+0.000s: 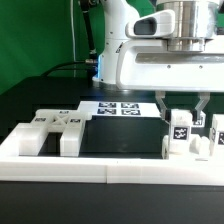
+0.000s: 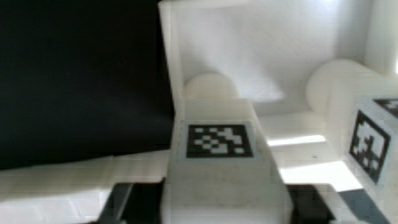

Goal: Assemble chair

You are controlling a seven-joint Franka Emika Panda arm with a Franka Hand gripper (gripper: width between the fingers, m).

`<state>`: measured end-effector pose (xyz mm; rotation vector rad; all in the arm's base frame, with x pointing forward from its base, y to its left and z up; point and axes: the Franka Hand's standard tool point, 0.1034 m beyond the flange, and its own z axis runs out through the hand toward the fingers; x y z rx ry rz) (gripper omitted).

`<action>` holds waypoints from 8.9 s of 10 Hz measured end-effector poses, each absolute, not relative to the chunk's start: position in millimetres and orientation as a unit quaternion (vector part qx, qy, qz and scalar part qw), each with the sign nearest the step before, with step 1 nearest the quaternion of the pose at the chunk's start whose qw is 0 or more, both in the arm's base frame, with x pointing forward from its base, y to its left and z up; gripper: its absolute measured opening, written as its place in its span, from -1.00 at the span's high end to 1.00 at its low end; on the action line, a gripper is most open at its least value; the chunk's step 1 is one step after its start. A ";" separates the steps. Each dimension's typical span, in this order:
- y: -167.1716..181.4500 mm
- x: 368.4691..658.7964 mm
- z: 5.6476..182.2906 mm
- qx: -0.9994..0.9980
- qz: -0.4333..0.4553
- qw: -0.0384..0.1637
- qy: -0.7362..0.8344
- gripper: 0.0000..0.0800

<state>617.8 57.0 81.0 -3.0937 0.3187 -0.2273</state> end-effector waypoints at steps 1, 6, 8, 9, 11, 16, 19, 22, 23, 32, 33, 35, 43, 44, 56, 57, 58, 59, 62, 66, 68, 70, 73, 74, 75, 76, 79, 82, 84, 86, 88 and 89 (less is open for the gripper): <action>57.3 617.7 80.9 -0.988 -0.072 0.015 0.135 0.27; 60.7 616.5 80.5 -0.939 -0.065 0.031 0.336 0.27; 64.1 615.3 79.5 -0.895 -0.059 0.038 0.441 0.27; 66.0 614.8 79.3 -0.873 -0.057 0.039 0.482 0.27; 68.3 614.9 79.4 -0.823 -0.053 0.045 0.564 0.27; 68.8 615.8 79.7 -0.767 -0.051 0.049 0.637 0.26; 66.6 615.7 79.5 -0.814 -0.054 0.044 0.577 -0.25; 67.1 615.8 79.8 -0.896 -0.059 0.034 0.440 -0.62; 65.8 616.0 79.9 -0.920 -0.062 0.030 0.385 -0.62; 60.5 616.2 79.2 -0.998 -0.067 -0.007 0.010 -0.62; 60.1 616.3 79.1 -0.998 -0.067 -0.008 -0.012 -0.62; 60.1 616.3 79.1 -0.998 -0.067 -0.007 -0.005 -0.33; 60.2 615.6 78.1 -0.958 -0.067 0.018 0.277 0.28; 59.5 616.2 77.9 -0.943 -0.072 0.024 0.323 0.28; 56.4 615.9 77.0 -0.852 -0.061 0.039 0.518 -0.55; 56.4 615.8 76.7 -0.874 -0.062 0.036 0.480 -0.55; 57.4 615.3 75.9 -0.898 -0.064 0.032 0.434 -0.61; 56.7 615.4 75.8 -0.922 -0.065 0.028 0.381 -0.62; 49.7 616.0 75.8 -0.969 -0.069 0.017 0.236 -0.62; 43.3 616.4 75.5 -0.996 -0.070 -0.006 0.054 -0.62; 39.7 616.6 75.5 -0.997 -0.069 -0.018 -0.031 -0.62; 38.0 616.3 75.0 -0.996 -0.069 -0.021 -0.060 -0.32; 38.1 616.4 75.1 -0.996 -0.069 -0.021 -0.059 0.26; 38.1 616.4 75.1 -0.996 -0.069 -0.020 -0.043 0.27; 38.1 616.4 75.1 -0.997 -0.069 -0.019 -0.037 0.27; 38.4 616.3 75.1 -0.997 -0.070 -0.016 0.006 0.27; 40.5 615.2 74.2 -0.987 -0.071 -0.002 0.145 0.27; 44.8 615.2 73.7 -0.952 -0.077 0.014 0.295 0.27; 51.8 615.0 73.4 -0.922 -0.076 0.022 0.378 0.27; 54.3 615.0 73.5 -0.894 -0.074 0.028 0.442 0.27; 55.0 614.9 73.5 -0.873 -0.072 0.034 0.482 0.27; 55.4 615.1 73.7 -0.850 -0.070 0.039 0.520 0.27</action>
Offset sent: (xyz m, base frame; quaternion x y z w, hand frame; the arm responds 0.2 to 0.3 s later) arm 0.0000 0.0000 0.0000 0.0000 0.0000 0.1296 0.9916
